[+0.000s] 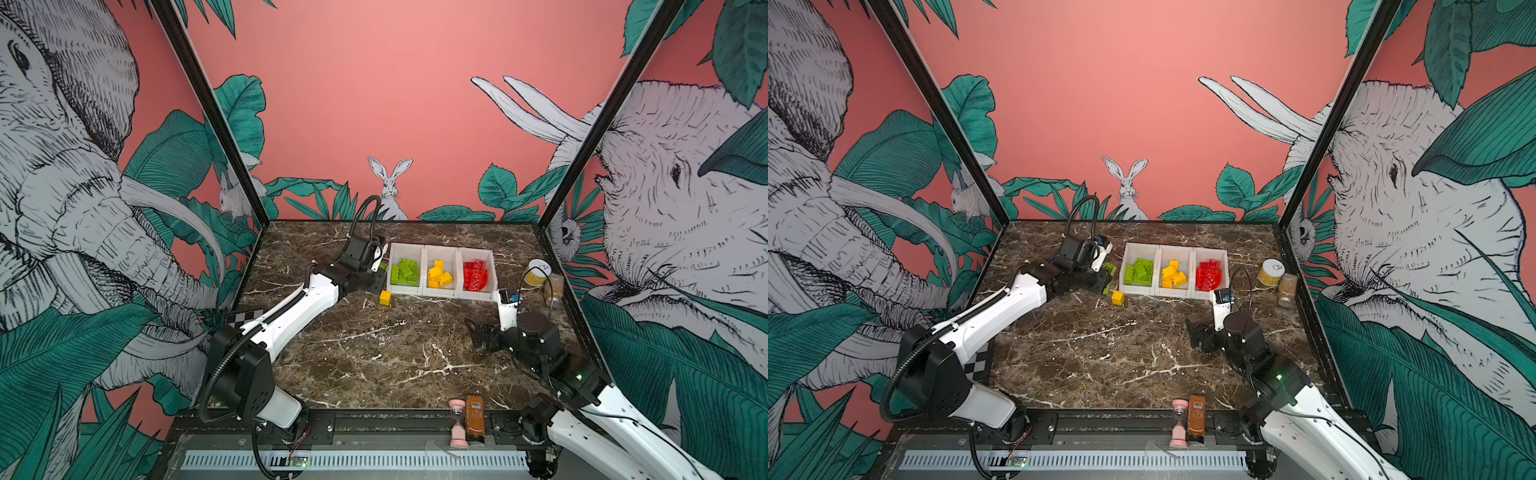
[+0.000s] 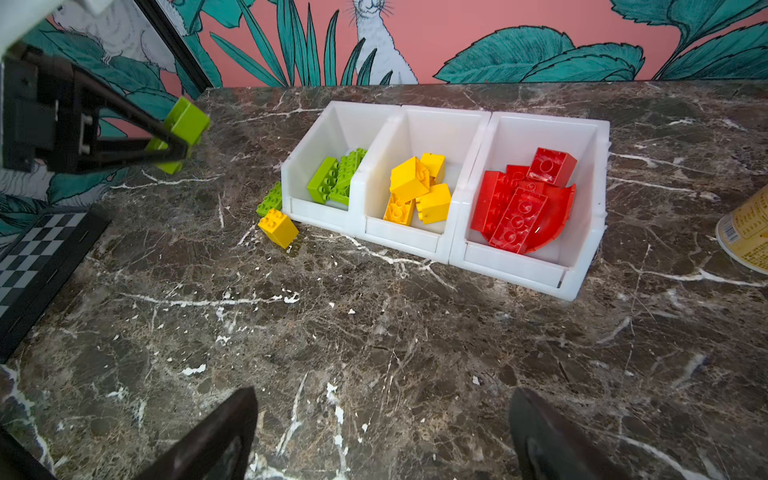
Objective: Sort the legos into containers by color
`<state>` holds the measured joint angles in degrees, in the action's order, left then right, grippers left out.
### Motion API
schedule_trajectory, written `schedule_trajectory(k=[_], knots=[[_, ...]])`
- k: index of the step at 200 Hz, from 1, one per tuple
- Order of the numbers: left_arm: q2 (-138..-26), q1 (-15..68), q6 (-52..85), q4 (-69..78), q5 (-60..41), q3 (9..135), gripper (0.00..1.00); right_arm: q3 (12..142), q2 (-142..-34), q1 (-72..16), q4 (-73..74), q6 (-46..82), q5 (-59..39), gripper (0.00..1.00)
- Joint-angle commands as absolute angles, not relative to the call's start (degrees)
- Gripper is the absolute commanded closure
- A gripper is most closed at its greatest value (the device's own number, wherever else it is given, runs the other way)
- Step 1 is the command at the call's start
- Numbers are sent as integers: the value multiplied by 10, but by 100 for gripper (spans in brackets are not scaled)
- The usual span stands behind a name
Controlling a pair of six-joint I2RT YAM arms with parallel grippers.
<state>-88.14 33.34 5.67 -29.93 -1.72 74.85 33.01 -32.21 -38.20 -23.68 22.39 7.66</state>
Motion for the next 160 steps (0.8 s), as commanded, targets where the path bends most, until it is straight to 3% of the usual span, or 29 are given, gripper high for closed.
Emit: schedule_trajectory(k=[1, 61, 115, 133, 160], knots=[[-951, 337, 42, -282, -51, 813, 72, 314, -309, -380, -197, 234, 86, 7], [-1149, 348, 18, -278, -79, 987, 72, 318, -327, -380, -210, 254, 52, 7], [-1210, 349, 6, -279, -66, 1028, 71, 324, -341, -380, -215, 261, 41, 6], [-1215, 349, 8, -279, -60, 1031, 62, 323, -341, -380, -218, 263, 39, 6], [-1216, 349, 6, -284, -53, 1035, 35, 323, -338, -380, -220, 262, 40, 6]])
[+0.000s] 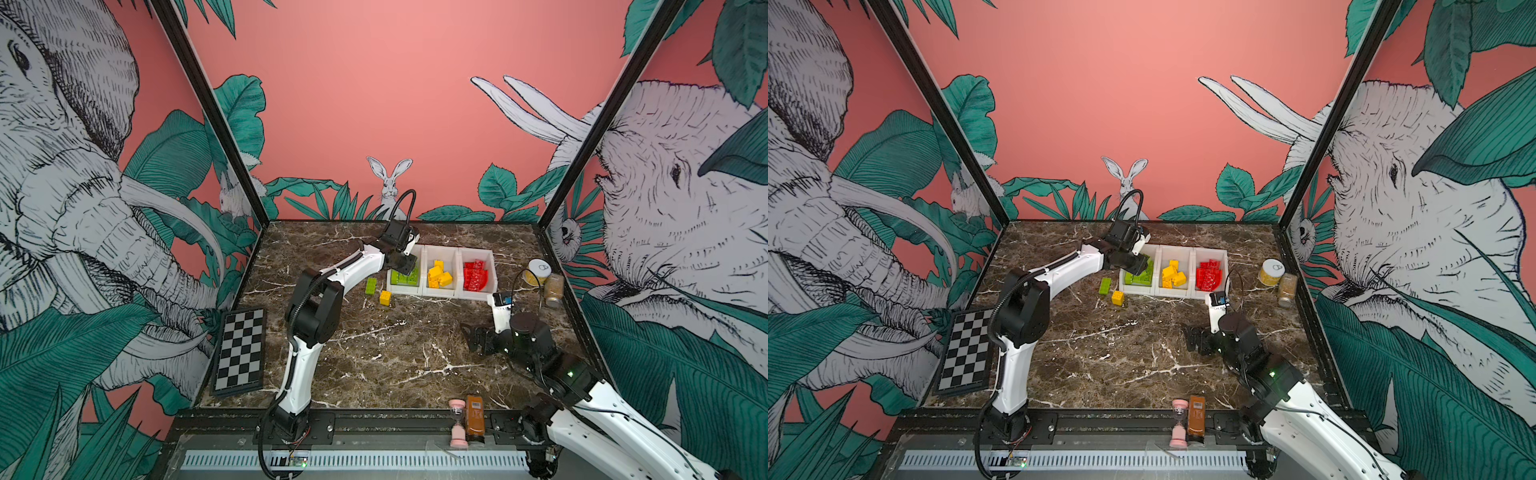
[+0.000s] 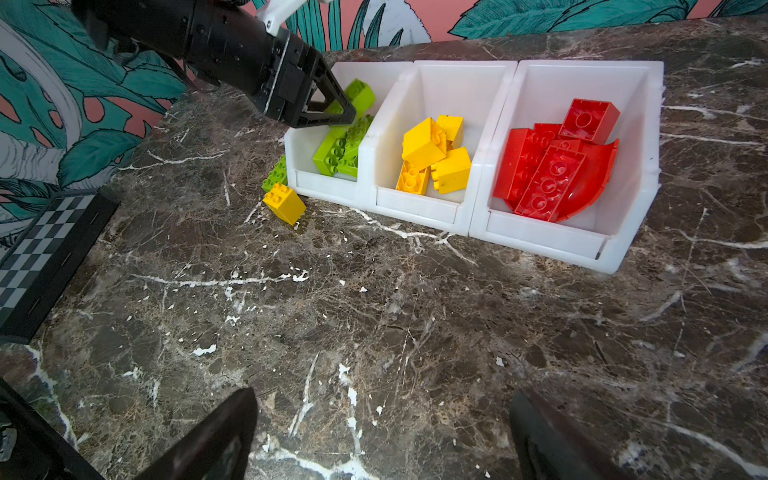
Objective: Sort the legos into containers by color
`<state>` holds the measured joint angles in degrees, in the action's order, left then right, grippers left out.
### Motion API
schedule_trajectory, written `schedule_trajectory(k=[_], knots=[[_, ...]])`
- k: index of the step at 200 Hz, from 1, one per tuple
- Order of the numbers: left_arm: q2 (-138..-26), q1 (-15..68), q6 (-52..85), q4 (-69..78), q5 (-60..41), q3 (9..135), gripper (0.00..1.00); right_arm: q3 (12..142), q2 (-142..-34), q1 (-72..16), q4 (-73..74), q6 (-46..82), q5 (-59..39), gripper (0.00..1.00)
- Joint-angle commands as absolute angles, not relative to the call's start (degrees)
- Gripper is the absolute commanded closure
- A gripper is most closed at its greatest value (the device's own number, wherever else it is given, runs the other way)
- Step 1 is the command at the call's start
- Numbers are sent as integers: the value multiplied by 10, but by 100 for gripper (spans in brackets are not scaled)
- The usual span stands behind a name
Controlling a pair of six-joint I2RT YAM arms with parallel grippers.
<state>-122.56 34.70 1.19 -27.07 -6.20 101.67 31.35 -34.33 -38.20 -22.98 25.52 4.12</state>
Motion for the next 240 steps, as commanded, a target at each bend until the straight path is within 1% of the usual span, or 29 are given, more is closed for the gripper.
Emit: schedule_trajectory(k=[1, 8, 30, 76, 104, 120, 150, 164, 210, 240], knots=[[-1216, 349, 6, -284, -52, 1036, 35, 323, -338, -380, -220, 262, 40, 6], [-1213, 348, 4, -288, -47, 1038, 32, 324, -338, -380, -220, 260, 39, 6], [-1184, 349, 0, -293, -32, 1035, 29, 329, -341, -380, -228, 257, 36, 6], [-1069, 343, 3, -295, 3, 999, 22, 321, -331, -380, -224, 256, 33, 6], [-1025, 293, 31, -290, -19, 951, 20, 316, -330, -380, -224, 257, 31, 6], [-1015, 261, 37, -286, -5, 919, 20, 316, -330, -380, -226, 257, 30, 6], [-1027, 237, 22, -293, 50, 888, 20, 315, -328, -380, -226, 258, 29, 6], [-1052, 231, 25, -298, 56, 885, 21, 314, -328, -380, -224, 260, 27, 5], [-1124, 227, 35, -278, 42, 880, 23, 319, -340, -380, -227, 262, 19, 8], [-1141, 227, 37, -254, 11, 867, 24, 324, -356, -380, -229, 260, 14, 8]])
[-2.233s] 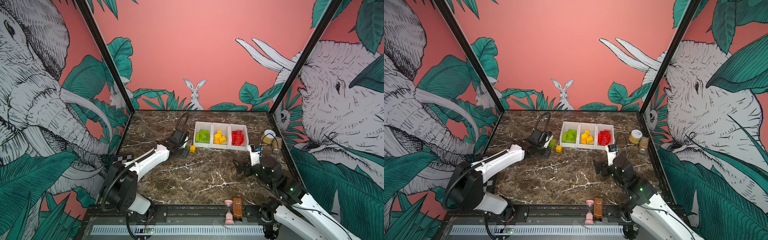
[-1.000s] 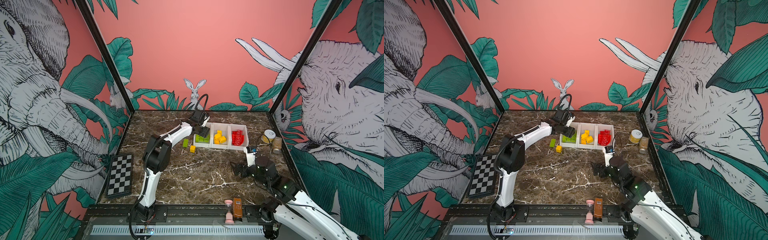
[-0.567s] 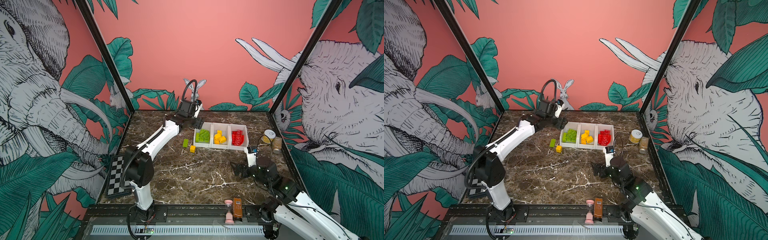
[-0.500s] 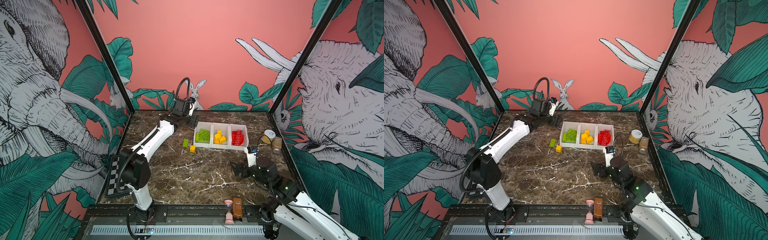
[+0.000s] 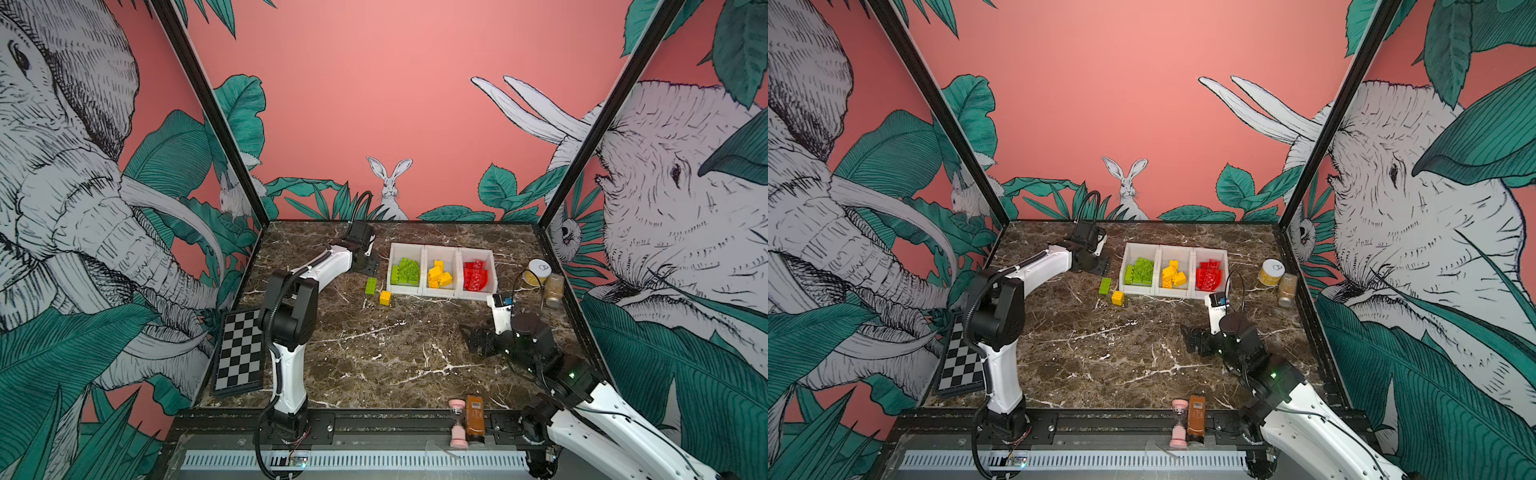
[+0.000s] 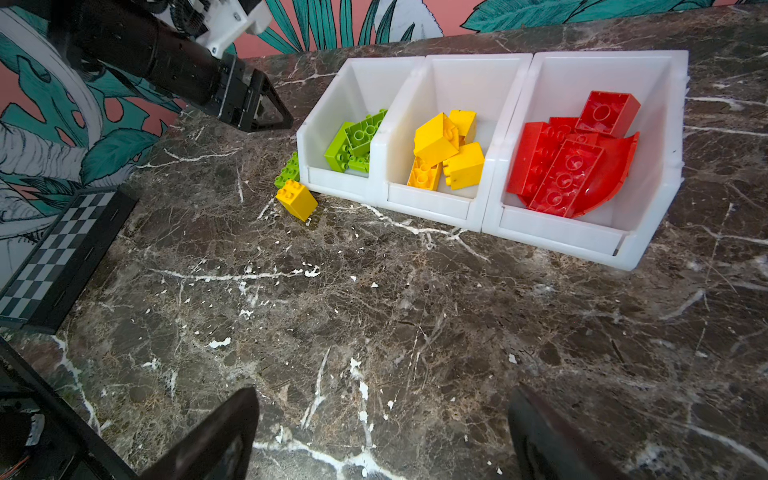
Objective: Sort the legos into containers by color
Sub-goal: 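Lower the left gripper to the last green brick beside the bin and grasp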
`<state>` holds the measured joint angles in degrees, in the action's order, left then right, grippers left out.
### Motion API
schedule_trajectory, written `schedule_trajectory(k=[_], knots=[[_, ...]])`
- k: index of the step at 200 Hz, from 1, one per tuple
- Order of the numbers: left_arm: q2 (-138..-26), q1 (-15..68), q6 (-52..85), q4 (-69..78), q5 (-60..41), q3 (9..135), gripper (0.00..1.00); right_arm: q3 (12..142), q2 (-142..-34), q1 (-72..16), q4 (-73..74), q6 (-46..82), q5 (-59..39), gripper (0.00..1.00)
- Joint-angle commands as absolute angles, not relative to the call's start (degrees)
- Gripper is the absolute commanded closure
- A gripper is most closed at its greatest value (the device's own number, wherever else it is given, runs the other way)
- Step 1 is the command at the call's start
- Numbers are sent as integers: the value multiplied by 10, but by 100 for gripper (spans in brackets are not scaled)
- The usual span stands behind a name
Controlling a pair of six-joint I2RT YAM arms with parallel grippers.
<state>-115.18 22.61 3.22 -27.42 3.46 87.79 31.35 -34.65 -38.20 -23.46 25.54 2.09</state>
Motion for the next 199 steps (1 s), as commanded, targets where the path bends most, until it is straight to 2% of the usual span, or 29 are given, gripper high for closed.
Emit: schedule_trajectory(k=[1, 124, 199], knots=[[-1141, 227, 37, -254, 10, 867, 24, 324, -356, -380, -228, 260, 13, 8], [-1163, 249, 40, -234, -16, 796, 33, 316, -403, -379, -191, 260, 0, 7], [-1176, 248, 35, -250, 16, 822, 62, 331, -432, -380, -226, 257, 20, 11]])
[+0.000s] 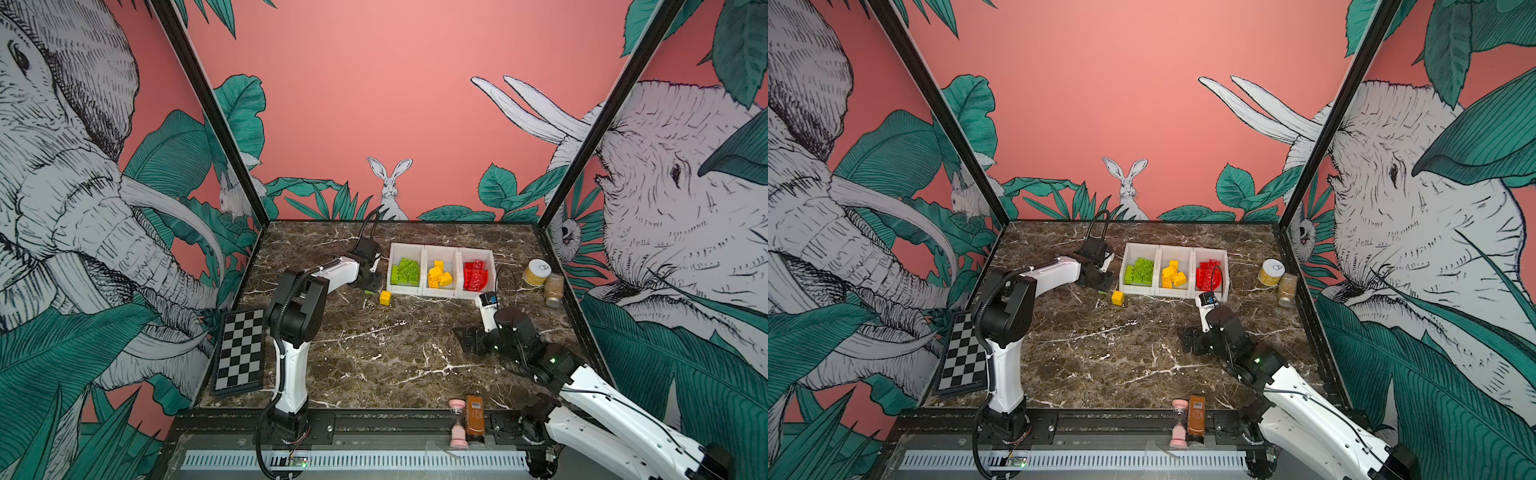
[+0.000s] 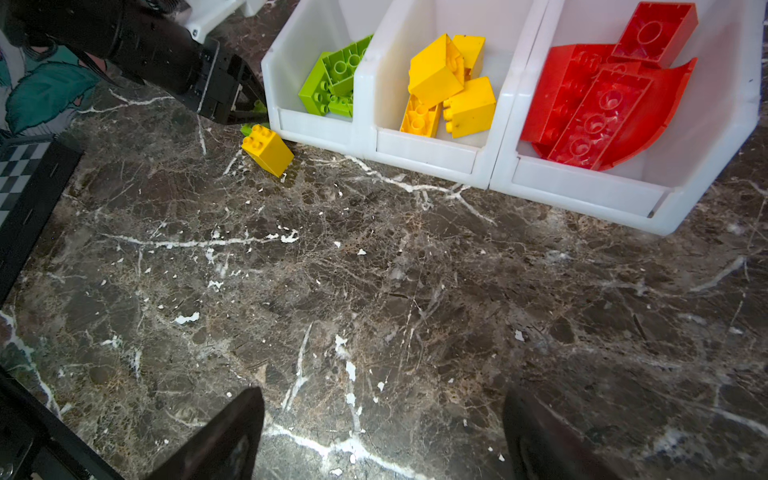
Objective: Sort the legos into containers by color
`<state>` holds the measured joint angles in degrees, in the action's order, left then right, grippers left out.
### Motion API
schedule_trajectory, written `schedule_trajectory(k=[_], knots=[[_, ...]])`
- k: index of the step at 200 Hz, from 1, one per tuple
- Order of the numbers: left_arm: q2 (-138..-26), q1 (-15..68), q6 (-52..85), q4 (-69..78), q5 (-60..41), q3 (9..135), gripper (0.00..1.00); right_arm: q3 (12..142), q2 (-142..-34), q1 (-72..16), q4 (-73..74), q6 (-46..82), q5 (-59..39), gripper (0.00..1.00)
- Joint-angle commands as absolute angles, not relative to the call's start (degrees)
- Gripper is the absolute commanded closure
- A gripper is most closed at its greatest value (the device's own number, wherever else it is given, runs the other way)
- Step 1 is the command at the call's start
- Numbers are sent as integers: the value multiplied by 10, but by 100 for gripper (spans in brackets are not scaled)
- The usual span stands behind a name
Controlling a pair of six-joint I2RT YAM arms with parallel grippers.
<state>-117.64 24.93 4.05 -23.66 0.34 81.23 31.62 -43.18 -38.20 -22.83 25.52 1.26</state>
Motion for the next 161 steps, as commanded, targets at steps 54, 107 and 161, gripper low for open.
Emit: schedule_trajectory(k=[54, 107, 161], knots=[[-1109, 245, 32, -277, 12, 832, 74, 323, -427, -380, -222, 258, 19, 12], [-1028, 261, 22, -321, -42, 894, 77, 311, -403, -380, -219, 264, 37, 12], [-1090, 315, 5, -315, -87, 980, 77, 305, -375, -380, -226, 276, 47, 12]])
